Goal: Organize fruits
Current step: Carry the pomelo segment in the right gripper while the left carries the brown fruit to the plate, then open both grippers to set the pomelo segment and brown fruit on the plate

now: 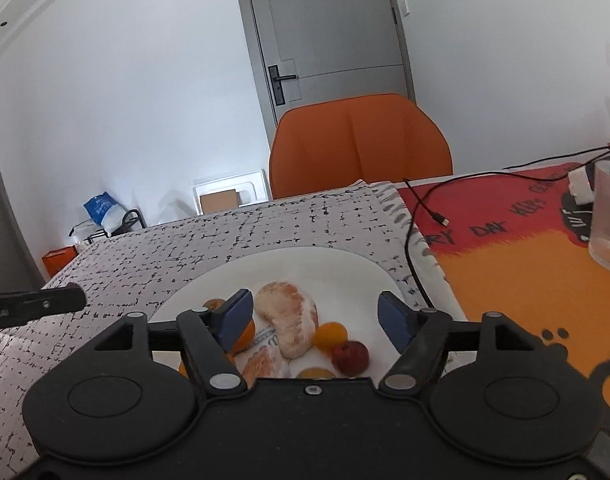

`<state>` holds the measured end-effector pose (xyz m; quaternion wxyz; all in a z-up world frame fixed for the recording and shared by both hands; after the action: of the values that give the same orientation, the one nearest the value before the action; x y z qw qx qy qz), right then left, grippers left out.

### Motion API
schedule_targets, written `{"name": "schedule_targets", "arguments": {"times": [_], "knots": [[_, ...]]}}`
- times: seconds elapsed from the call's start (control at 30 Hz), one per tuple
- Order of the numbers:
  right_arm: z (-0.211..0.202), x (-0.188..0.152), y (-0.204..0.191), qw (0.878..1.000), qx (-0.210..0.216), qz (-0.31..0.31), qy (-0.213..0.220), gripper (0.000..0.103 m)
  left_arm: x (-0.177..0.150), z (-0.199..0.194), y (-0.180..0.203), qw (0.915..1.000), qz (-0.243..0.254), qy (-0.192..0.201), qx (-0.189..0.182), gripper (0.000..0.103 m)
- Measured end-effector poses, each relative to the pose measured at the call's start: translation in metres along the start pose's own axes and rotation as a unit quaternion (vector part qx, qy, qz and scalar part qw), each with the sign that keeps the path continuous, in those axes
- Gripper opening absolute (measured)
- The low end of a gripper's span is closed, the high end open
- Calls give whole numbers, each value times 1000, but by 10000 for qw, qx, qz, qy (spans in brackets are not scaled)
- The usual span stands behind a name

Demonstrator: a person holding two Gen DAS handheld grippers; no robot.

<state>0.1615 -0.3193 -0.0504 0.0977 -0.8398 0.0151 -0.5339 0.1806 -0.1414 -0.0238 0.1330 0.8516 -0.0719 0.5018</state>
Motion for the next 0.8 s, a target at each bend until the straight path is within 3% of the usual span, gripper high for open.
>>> {"name": "schedule_targets", "arguments": {"times": [0.43,0.8], "knots": [[-25,-14,10,9996,-53,272,44,77,4,15,40,9984,347,-45,-443,22],[-33,-23,9,9993,13,371,37,81,6,10,44,9986,391,-104,-331,27]]}}
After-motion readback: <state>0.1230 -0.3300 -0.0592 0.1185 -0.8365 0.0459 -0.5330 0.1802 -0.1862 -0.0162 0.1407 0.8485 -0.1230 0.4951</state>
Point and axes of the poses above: each gripper's, at about its wrist camera, not at the fingertips, and z roughly the way its jaws point, y to its right, x to its top, the point moved 3 cm from there along z, roughly the way its jaws point
